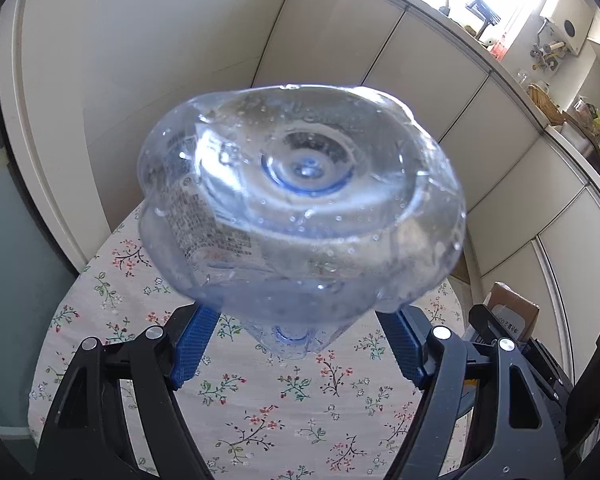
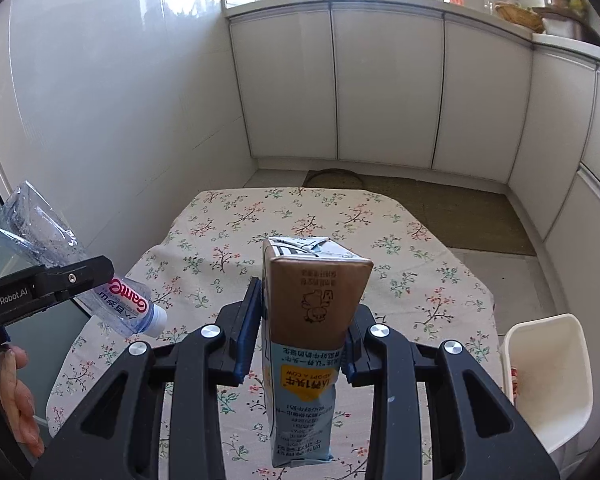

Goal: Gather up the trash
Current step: 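Lift and carry the bottle and milk carton toward the white bin, then open the right gripper over the bin to drop the milk carton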

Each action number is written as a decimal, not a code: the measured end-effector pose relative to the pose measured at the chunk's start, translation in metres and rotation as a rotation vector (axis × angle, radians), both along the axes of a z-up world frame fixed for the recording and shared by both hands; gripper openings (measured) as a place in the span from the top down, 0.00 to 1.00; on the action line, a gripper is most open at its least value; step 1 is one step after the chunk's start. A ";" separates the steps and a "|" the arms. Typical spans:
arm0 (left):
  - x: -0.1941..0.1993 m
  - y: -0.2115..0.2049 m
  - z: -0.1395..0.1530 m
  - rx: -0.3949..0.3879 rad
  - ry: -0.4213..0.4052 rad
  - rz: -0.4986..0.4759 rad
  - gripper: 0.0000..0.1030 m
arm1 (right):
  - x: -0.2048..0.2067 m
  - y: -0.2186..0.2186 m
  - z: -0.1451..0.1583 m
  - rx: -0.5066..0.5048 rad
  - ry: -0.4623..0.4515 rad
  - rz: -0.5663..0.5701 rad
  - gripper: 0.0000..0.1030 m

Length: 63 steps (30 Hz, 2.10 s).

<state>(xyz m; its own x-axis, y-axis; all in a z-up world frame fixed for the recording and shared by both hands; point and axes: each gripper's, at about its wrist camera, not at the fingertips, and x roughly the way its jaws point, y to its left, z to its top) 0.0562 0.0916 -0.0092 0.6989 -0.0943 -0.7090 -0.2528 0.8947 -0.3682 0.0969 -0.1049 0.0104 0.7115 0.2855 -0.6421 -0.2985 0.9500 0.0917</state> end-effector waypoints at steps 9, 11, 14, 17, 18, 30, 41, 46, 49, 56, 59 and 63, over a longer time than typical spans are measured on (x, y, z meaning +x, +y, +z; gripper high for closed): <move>0.012 -0.030 0.004 -0.008 -0.011 -0.051 0.29 | -0.001 -0.041 0.010 -0.015 -0.041 -0.079 0.68; 0.015 -0.038 0.003 -0.008 -0.010 -0.064 0.29 | -0.001 -0.052 0.012 -0.015 -0.044 -0.101 0.68; 0.020 -0.050 0.003 -0.007 -0.011 -0.080 0.29 | -0.001 -0.069 0.015 -0.012 -0.050 -0.134 0.68; 0.025 -0.060 0.003 -0.006 -0.009 -0.097 0.29 | -0.001 -0.086 0.019 -0.017 -0.064 -0.172 0.68; 0.025 -0.063 0.002 -0.005 -0.009 -0.103 0.29 | -0.001 -0.092 0.020 -0.019 -0.068 -0.186 0.68; 0.039 -0.106 -0.006 -0.013 0.020 -0.178 0.29 | 0.009 -0.193 0.013 -0.006 -0.018 -0.418 0.68; 0.056 -0.162 -0.013 -0.026 0.035 -0.262 0.29 | 0.008 -0.278 -0.002 0.019 0.037 -0.657 0.53; 0.065 -0.205 -0.013 -0.058 0.031 -0.337 0.29 | -0.012 -0.305 0.008 -0.006 -0.015 -0.714 0.36; 0.065 -0.236 -0.012 -0.071 0.020 -0.398 0.29 | -0.026 -0.323 0.014 -0.025 -0.036 -0.749 0.29; 0.062 -0.314 -0.007 -0.074 -0.010 -0.558 0.29 | -0.057 -0.364 0.023 -0.026 -0.092 -0.858 0.08; 0.067 -0.342 -0.006 -0.074 -0.020 -0.608 0.28 | -0.068 -0.380 0.028 -0.023 -0.119 -0.906 0.07; 0.077 -0.376 -0.009 -0.082 -0.002 -0.670 0.27 | -0.080 -0.399 0.029 -0.017 -0.127 -0.948 0.07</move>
